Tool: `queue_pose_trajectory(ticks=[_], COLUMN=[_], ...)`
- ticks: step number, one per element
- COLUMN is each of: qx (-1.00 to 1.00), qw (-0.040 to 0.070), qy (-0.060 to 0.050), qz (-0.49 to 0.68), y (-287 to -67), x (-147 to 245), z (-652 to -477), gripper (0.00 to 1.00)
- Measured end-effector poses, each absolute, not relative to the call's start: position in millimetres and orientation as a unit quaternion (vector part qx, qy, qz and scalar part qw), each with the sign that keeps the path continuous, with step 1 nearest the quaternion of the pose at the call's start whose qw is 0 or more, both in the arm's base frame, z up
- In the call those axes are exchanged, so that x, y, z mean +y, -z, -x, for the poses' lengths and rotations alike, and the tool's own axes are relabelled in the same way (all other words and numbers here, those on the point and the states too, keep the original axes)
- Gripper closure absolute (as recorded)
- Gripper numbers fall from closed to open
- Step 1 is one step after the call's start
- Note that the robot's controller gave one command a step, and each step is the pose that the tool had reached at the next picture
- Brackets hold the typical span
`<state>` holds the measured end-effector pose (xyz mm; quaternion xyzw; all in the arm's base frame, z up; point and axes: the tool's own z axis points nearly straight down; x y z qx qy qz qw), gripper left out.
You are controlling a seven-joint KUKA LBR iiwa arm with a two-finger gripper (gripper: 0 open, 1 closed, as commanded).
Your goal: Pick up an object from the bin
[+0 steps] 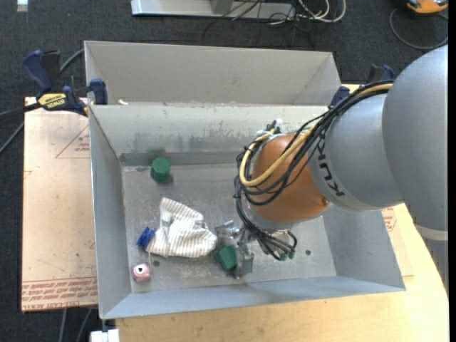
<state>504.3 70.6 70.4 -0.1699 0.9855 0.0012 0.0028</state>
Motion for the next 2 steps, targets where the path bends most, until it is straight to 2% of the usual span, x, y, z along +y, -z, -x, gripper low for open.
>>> queue_pose_trajectory(ticks=[1,2], qx=[0.983,0.983], qw=[0.004,0.004], qy=[-0.002,-0.002], qz=[0.184,0.184], y=[-204.0,-204.0], x=[69.3,69.3], z=[-506.1,-506.1], gripper=[1.0,1.0])
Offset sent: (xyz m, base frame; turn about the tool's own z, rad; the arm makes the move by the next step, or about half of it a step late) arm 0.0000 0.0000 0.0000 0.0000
